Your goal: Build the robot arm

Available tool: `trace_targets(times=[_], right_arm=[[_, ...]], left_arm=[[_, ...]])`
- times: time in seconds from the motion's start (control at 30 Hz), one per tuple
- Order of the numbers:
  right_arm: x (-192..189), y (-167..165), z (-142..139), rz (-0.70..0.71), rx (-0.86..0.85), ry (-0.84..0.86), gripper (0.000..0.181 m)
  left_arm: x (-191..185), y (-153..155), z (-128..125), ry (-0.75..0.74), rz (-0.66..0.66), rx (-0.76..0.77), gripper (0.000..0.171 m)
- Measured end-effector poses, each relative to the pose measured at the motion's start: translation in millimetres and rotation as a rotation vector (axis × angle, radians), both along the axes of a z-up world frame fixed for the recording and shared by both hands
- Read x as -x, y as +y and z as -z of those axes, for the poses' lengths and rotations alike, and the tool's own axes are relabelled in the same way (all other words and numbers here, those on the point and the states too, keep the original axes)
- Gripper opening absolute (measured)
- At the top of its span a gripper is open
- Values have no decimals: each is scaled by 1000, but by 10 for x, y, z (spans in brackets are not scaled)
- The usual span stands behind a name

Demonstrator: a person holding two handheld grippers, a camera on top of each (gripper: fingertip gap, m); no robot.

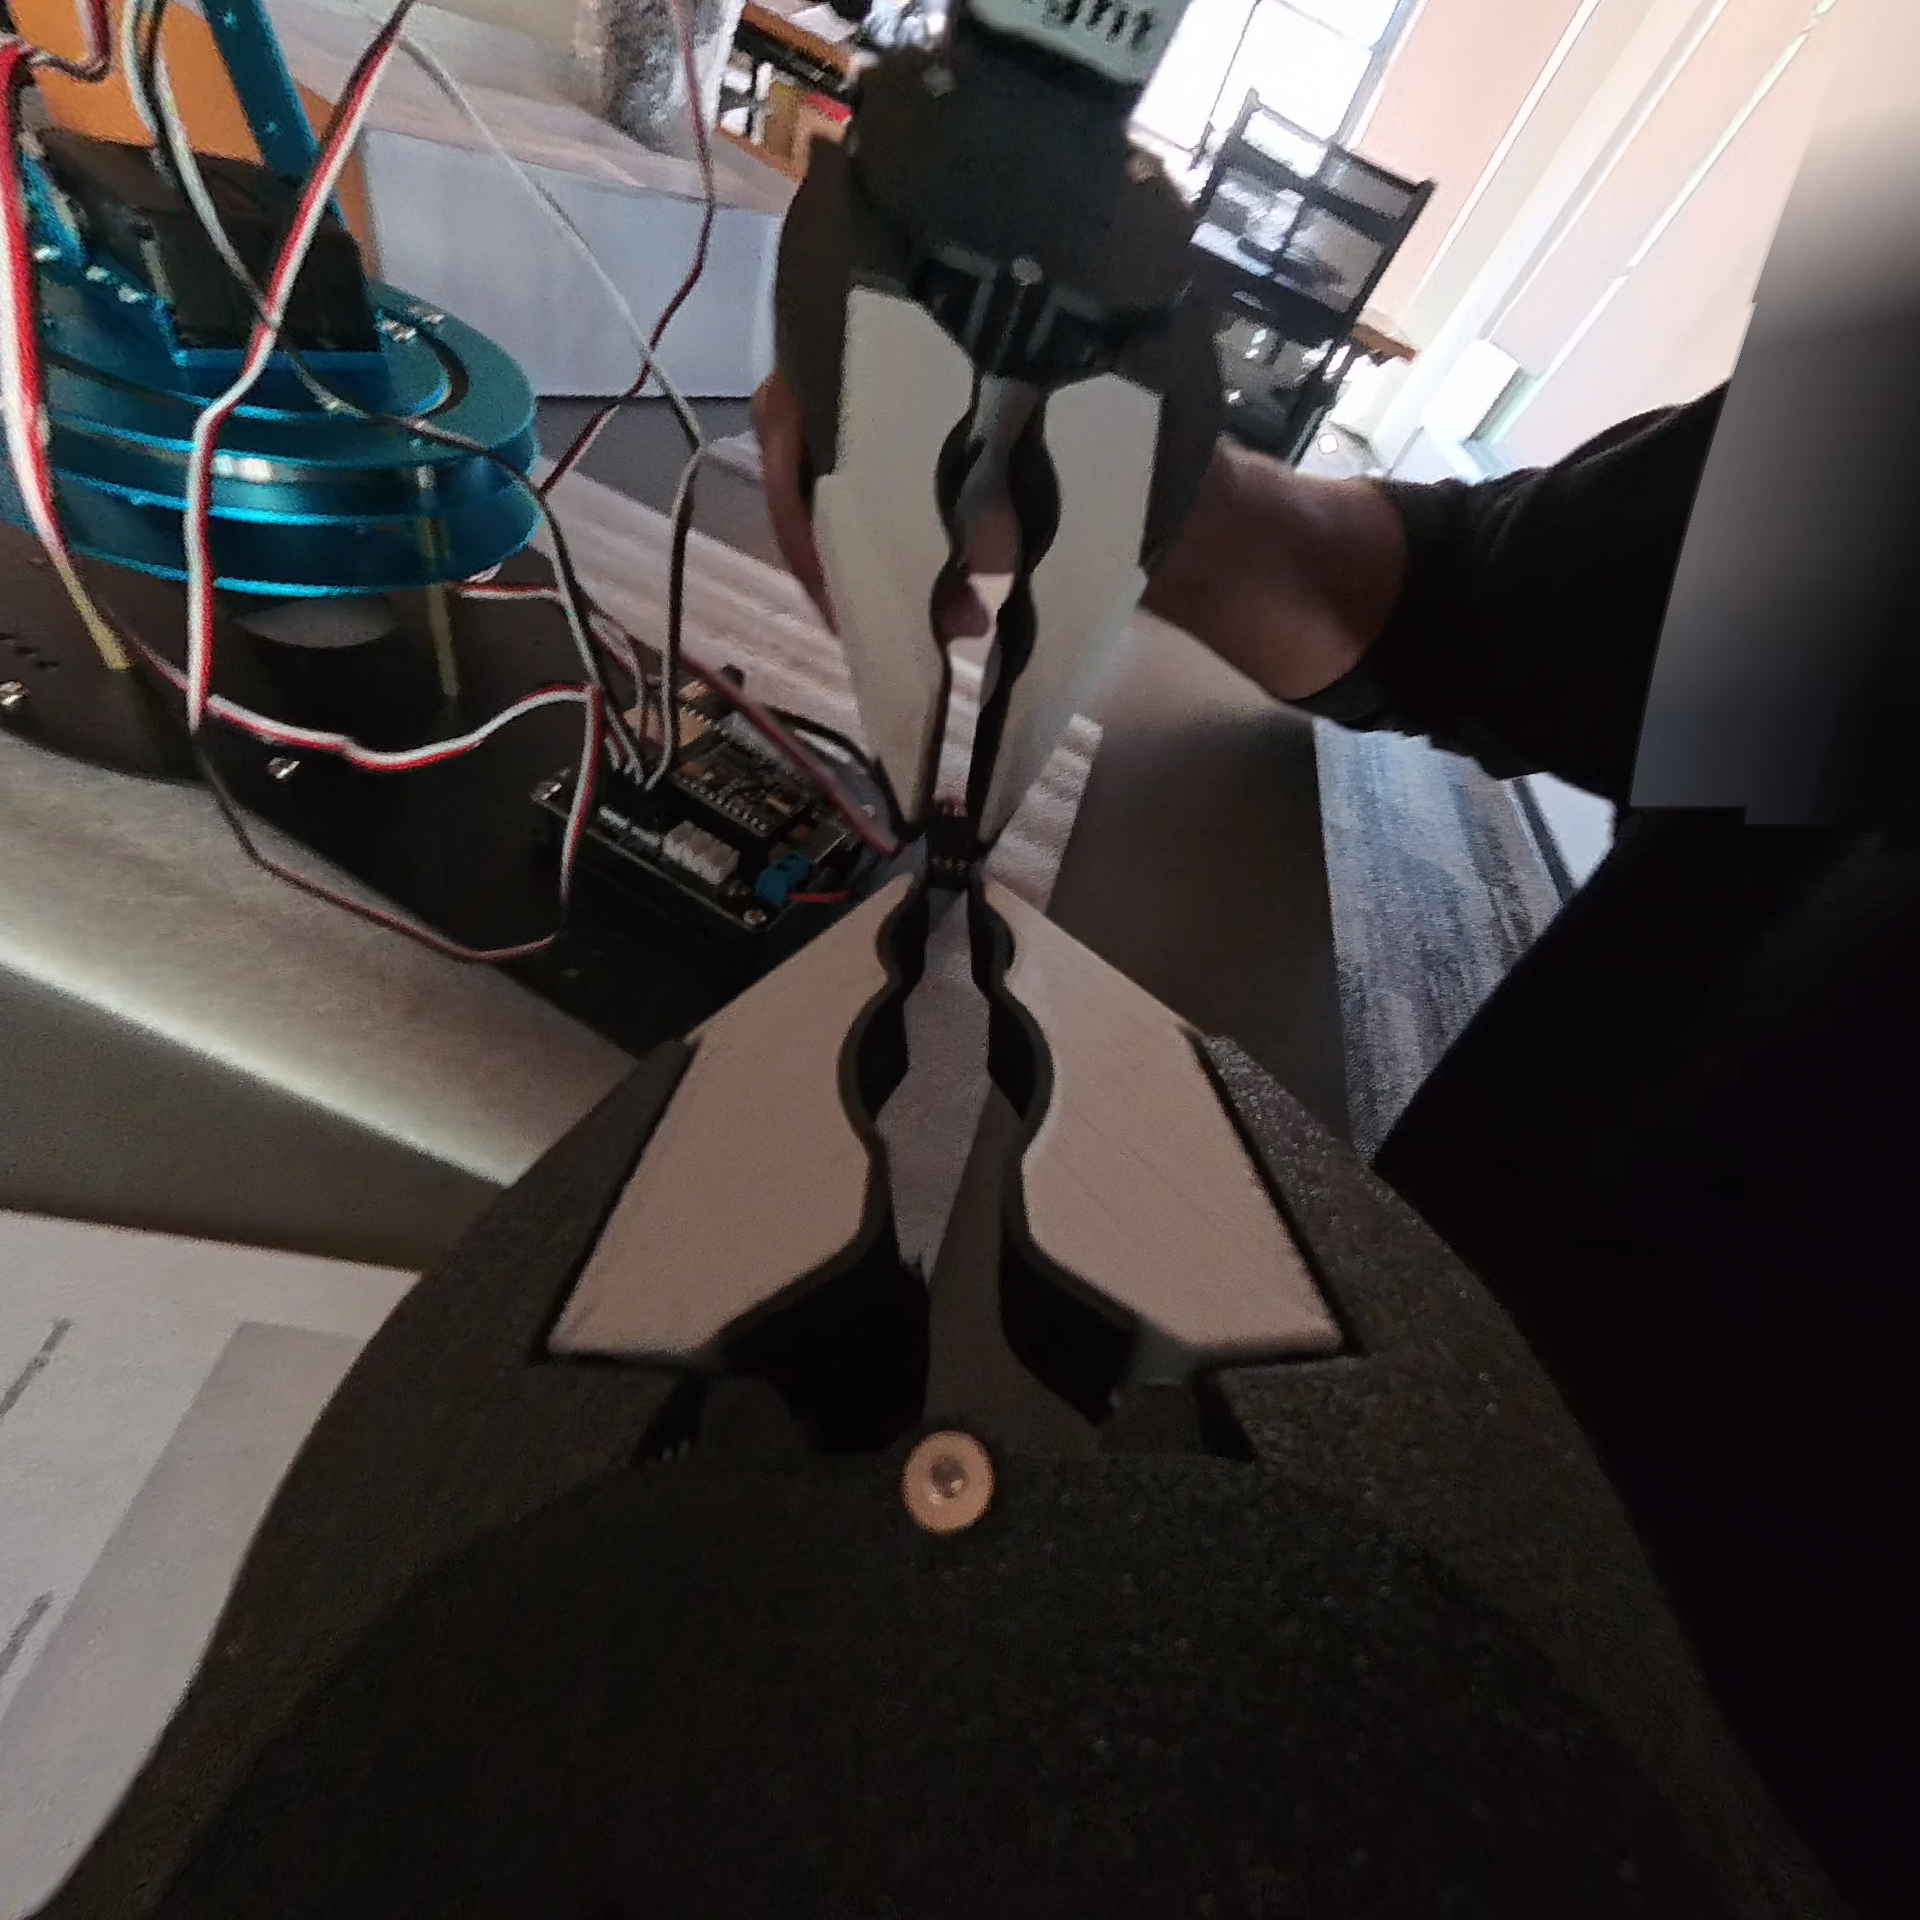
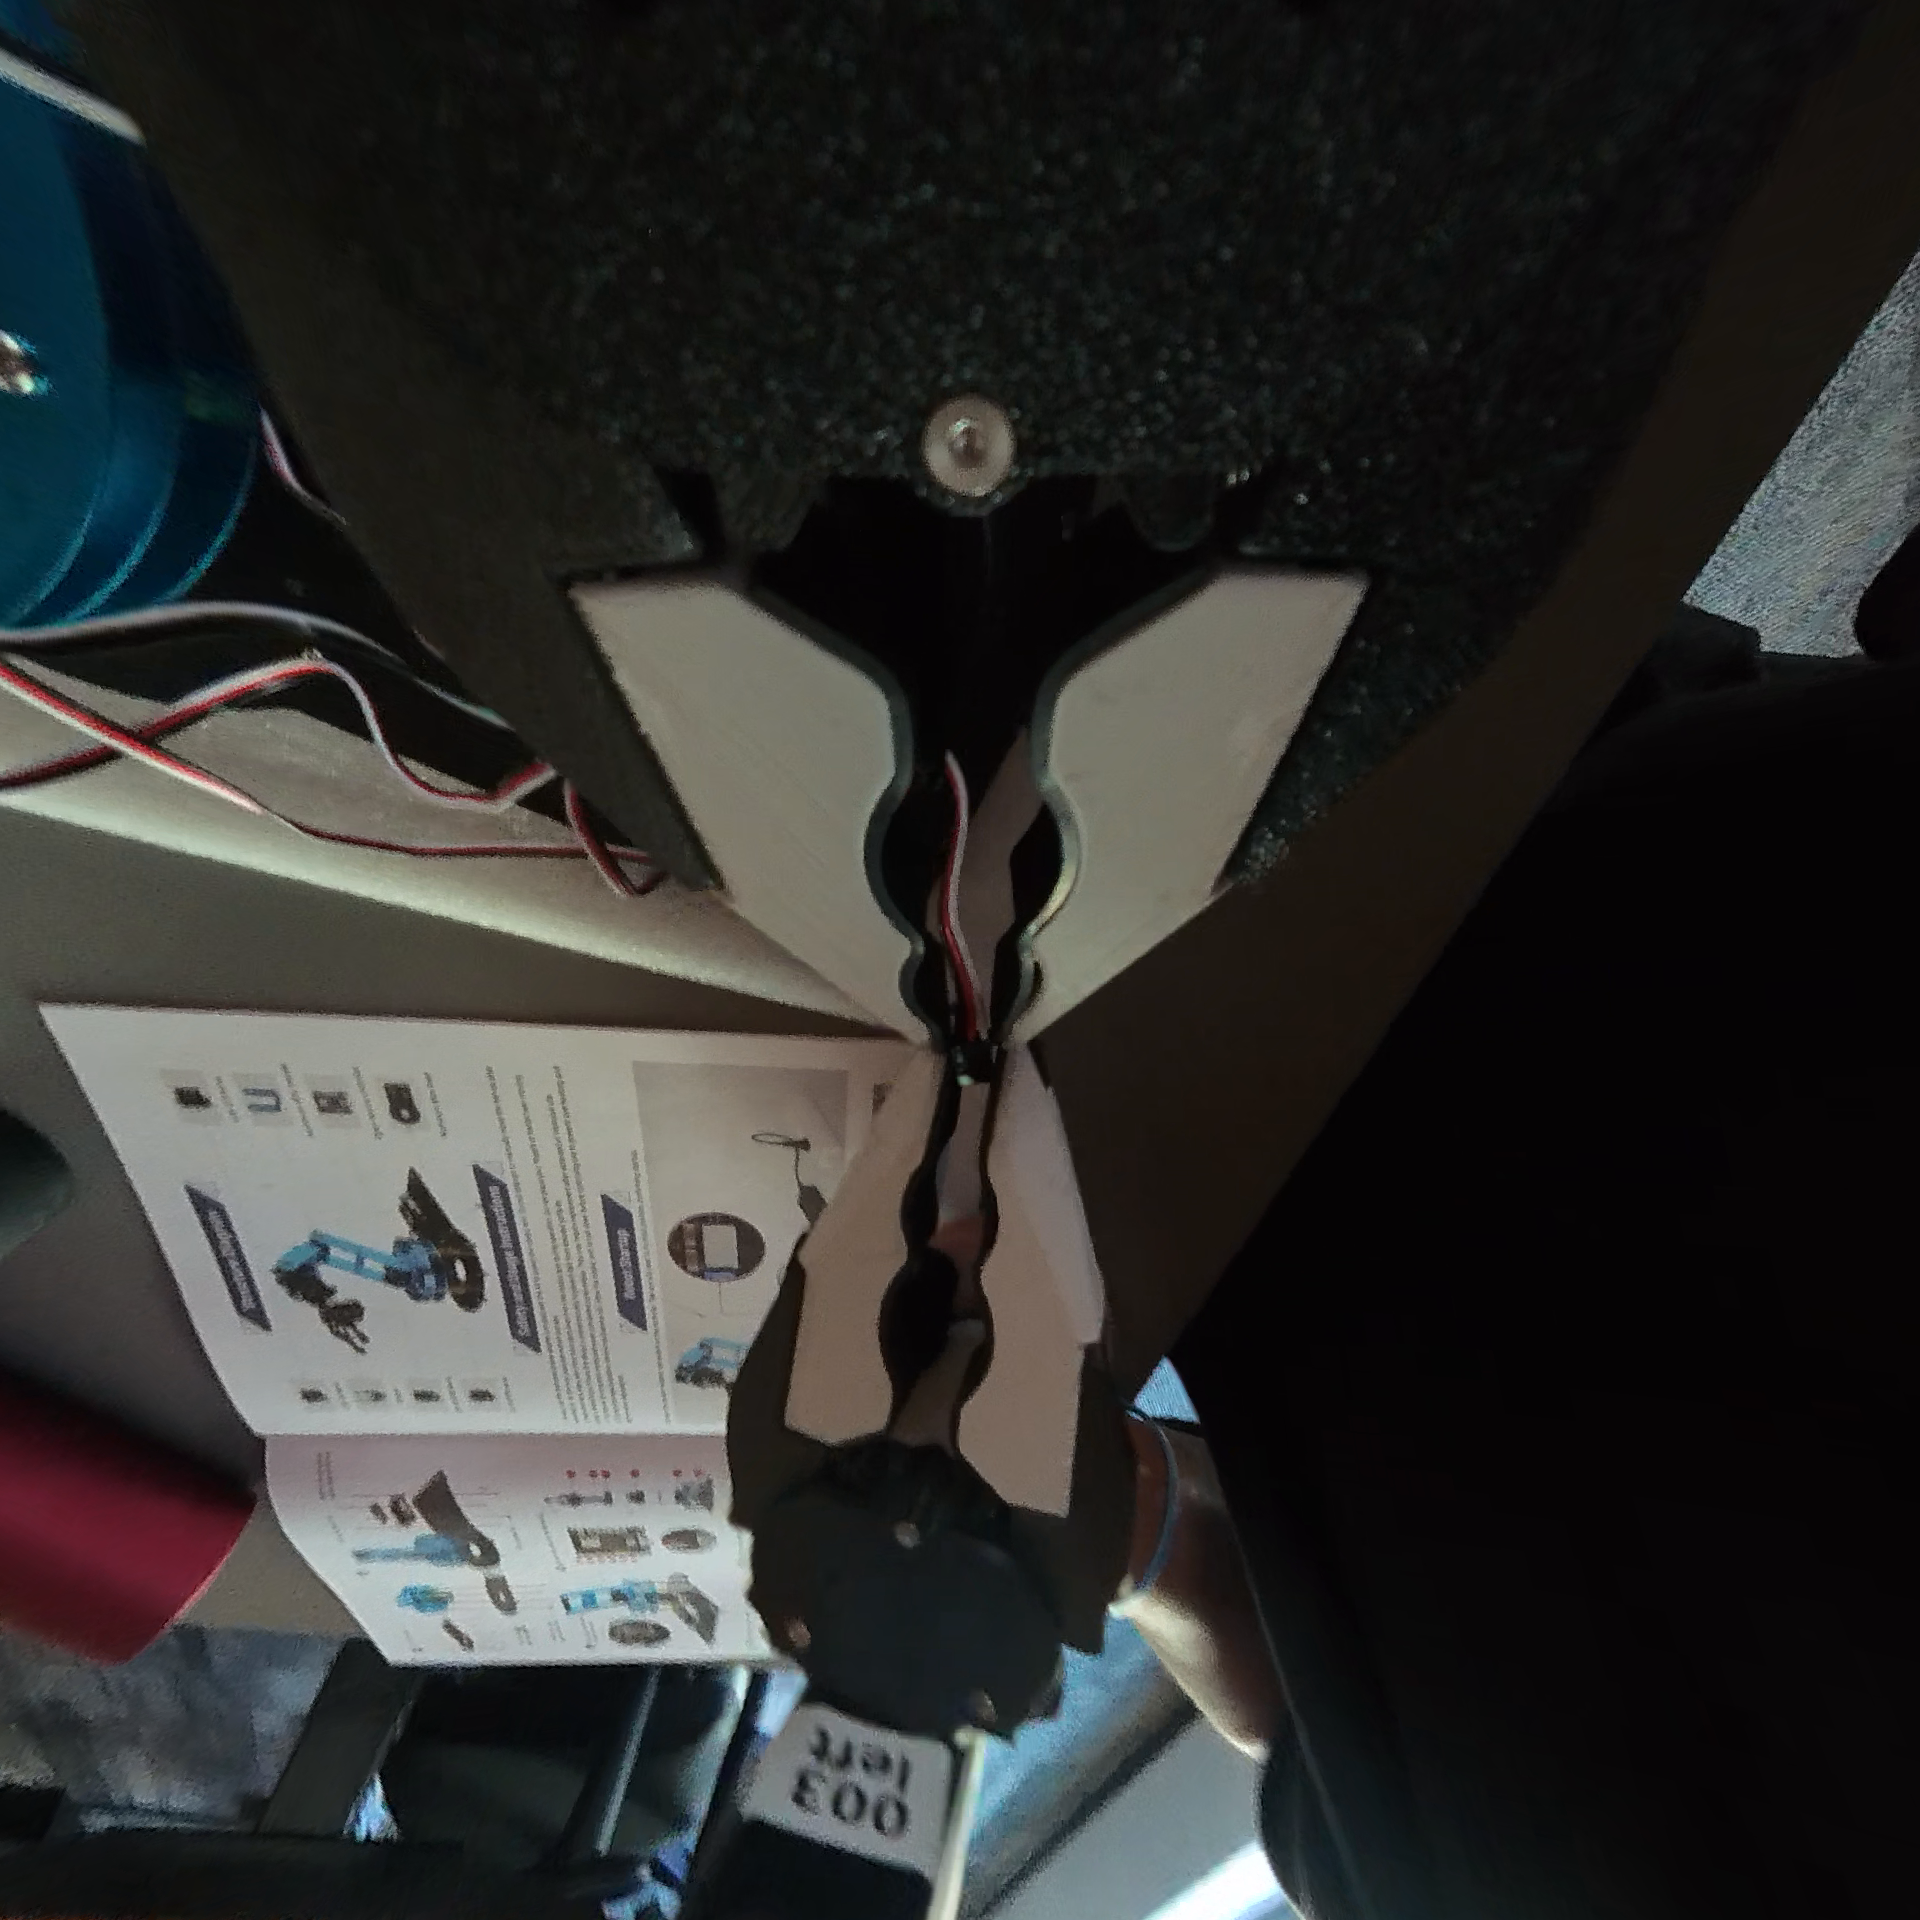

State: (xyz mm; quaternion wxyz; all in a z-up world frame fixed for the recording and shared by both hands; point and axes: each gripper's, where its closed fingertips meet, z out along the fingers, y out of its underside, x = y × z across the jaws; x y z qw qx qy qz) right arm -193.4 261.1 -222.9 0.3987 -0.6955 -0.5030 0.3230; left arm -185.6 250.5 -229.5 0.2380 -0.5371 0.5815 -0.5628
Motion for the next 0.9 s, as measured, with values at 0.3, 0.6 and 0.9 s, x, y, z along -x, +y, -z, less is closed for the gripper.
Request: trace_targets(times=[0.3, 0.6, 0.9], right_arm=[[-567, 276, 161, -29, -291, -774, 7], [-591, 376, 355, -383, -369, -1241, 7], [-644, 365, 431, -556, -503, -1634, 6]], left_arm=[[669, 240, -118, -9, -285, 19, 17], [1572, 133, -141, -67, -540, -61, 17], [2109, 218, -20, -92, -651, -109, 17]])
